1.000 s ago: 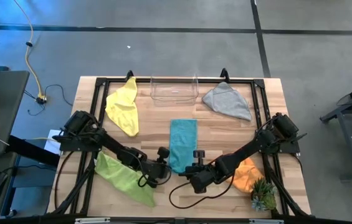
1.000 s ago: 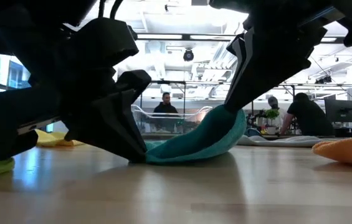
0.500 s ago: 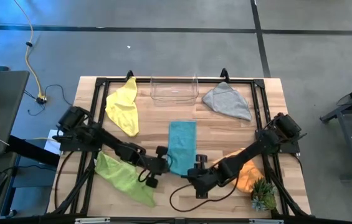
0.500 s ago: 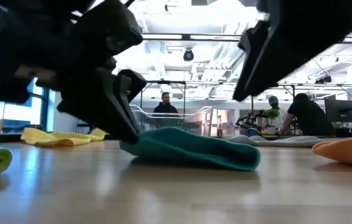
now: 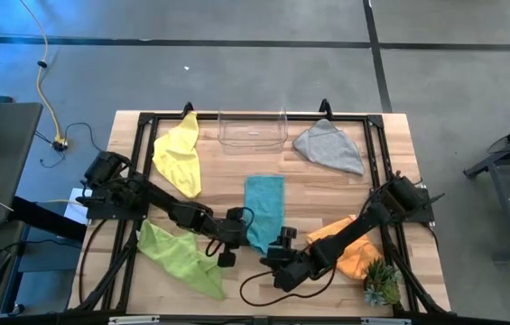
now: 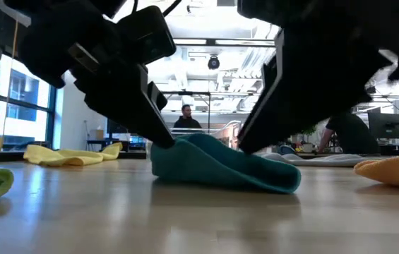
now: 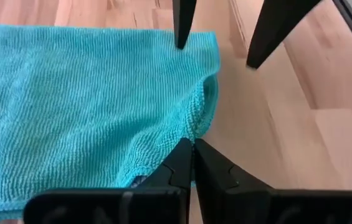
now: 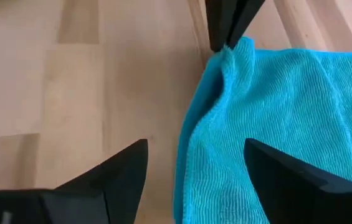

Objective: Fold microfiber towels
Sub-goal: Fold the blue towel

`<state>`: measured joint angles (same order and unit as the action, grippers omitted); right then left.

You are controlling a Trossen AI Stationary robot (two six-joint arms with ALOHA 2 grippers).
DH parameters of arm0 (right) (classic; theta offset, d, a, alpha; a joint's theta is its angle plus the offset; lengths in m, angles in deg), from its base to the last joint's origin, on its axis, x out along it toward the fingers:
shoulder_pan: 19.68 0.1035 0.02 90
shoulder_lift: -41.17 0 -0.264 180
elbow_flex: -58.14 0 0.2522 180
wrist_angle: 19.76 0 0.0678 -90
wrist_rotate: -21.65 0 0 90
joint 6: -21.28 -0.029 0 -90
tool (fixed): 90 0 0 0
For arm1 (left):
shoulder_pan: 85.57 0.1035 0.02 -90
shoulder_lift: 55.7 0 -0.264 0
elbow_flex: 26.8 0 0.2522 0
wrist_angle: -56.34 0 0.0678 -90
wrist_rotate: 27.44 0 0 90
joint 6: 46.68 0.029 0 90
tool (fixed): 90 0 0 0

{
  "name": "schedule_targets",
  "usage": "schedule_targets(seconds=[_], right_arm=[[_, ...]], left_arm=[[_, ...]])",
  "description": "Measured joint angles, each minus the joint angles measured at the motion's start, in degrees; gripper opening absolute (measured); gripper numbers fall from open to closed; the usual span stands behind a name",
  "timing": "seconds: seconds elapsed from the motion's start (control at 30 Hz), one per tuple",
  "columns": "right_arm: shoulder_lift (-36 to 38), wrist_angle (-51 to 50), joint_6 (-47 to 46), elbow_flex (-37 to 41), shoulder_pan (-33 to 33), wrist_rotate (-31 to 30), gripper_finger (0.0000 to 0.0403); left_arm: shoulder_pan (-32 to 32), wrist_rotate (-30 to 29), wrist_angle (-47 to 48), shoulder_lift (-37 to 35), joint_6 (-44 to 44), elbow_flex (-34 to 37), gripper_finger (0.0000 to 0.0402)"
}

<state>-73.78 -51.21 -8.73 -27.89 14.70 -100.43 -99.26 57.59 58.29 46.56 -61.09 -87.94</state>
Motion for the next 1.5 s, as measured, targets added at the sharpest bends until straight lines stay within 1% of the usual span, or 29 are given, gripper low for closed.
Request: schedule_targets(seconds=[0.13,0.23,0.43,0.57,0.83,0.9,0.97,1.07,1.33,1.43,1.5], right_arm=[[-2.36,0.01,-1.07,0.0,0.48,-1.85,0.0259],[-4.14,-0.12,-0.21,-0.01,0.94,-3.16,0.0259],[-5.05,-1.77,0.26,-0.2,2.07,-6.79,0.0253],[-5.1,-3.68,0.29,-0.2,2.59,-7.97,0.0219],[-5.21,-4.02,0.13,-0.02,2.59,-8.21,0.0113],[-5.27,-2.91,-0.13,0.02,2.57,-8.44,0.0097],[-5.33,-1.95,-1.06,0.09,2.53,-8.64,0.0094],[-5.37,-1.87,-2.76,-0.2,2.48,-8.68,0.0109],[-5.36,-1.23,-3.84,-3.1,1.56,-9.3,0.0209],[-5.34,-1.53,-4.15,-3.08,0.69,-9.28,0.0236],[-5.34,-1.3,-4.53,-3.08,0.13,-9.22,0.0246]], left_arm=[[0.54,0.4,-0.41,0.0,-0.55,-0.02,0.0],[0.7,0.42,-0.46,0.0,-0.61,-0.02,0.0],[1.3,1.54,-1.49,-0.04,-0.65,-0.04,0.0],[1.73,1.88,-1.51,-0.04,-1.05,-0.07,0.0],[1.75,2.37,-1.59,-0.04,-1.05,-0.09,0.0],[1.73,2.4,-1.58,-0.04,-1.35,-0.09,0.0],[1.73,2.4,-1.59,-0.04,-1.5,-0.09,0.0],[1.7,2.42,-1.6,-0.04,-1.92,-0.09,0.0],[1.68,1.87,-1.93,-0.04,-3.17,-0.09,0.0],[1.69,1.69,-2.79,-0.04,-4.35,-0.09,0.0],[1.92,1.49,-3.28,-0.04,-5.75,-0.11,0.0]])
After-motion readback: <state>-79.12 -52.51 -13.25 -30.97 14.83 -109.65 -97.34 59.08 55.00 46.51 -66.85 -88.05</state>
